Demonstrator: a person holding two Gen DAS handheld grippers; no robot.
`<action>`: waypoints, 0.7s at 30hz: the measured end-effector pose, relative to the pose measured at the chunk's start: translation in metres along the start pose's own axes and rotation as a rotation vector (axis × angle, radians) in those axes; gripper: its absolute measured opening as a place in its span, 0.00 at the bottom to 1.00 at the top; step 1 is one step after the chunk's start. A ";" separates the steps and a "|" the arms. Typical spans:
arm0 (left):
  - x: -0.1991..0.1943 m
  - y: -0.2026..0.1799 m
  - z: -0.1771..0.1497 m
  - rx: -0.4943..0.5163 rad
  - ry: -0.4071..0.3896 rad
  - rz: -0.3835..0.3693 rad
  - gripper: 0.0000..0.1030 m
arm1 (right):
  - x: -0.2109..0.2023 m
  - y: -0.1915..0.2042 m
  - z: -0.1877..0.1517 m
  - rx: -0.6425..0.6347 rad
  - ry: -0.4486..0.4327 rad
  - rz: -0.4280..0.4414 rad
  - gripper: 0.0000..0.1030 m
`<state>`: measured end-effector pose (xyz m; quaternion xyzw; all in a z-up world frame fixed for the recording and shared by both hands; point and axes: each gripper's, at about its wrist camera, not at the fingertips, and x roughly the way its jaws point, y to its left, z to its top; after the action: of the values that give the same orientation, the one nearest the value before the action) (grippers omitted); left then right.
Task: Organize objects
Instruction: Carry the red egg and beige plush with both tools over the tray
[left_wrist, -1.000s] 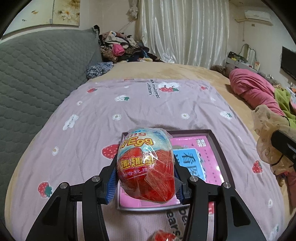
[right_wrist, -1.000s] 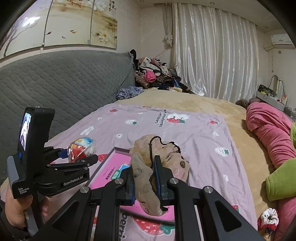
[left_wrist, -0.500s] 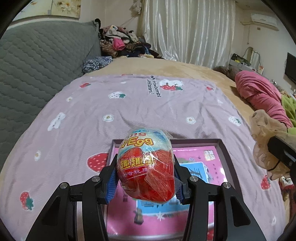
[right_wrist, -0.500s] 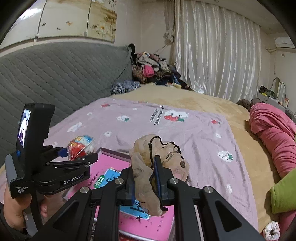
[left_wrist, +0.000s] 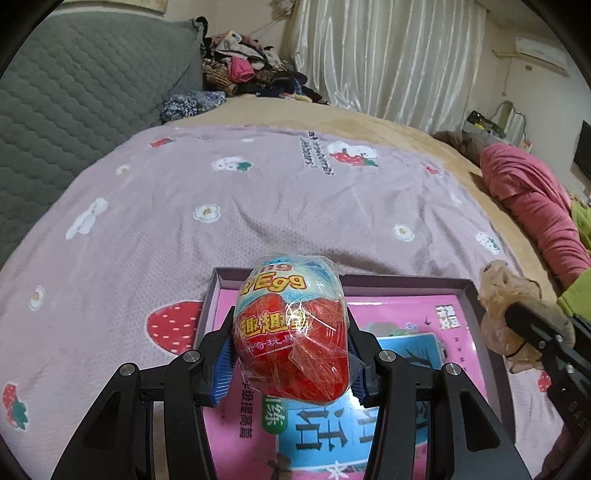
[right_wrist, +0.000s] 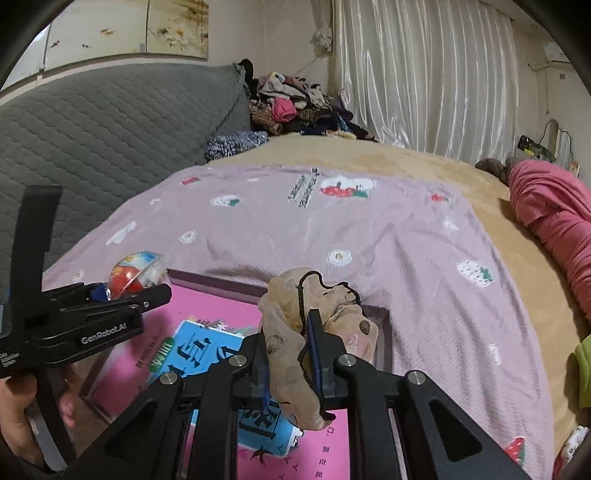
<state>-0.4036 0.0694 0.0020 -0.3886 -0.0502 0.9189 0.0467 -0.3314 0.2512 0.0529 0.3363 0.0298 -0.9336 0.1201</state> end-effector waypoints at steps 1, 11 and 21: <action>0.004 0.002 -0.001 0.003 0.003 0.000 0.50 | 0.007 0.000 -0.002 -0.001 0.007 -0.003 0.16; 0.045 0.009 -0.008 -0.013 0.065 0.008 0.50 | 0.050 -0.006 -0.018 0.020 0.043 -0.017 0.16; 0.060 -0.001 -0.014 0.003 0.101 0.017 0.50 | 0.068 -0.013 -0.027 0.042 0.091 -0.057 0.16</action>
<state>-0.4350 0.0791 -0.0501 -0.4347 -0.0431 0.8986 0.0419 -0.3682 0.2536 -0.0119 0.3797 0.0251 -0.9209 0.0850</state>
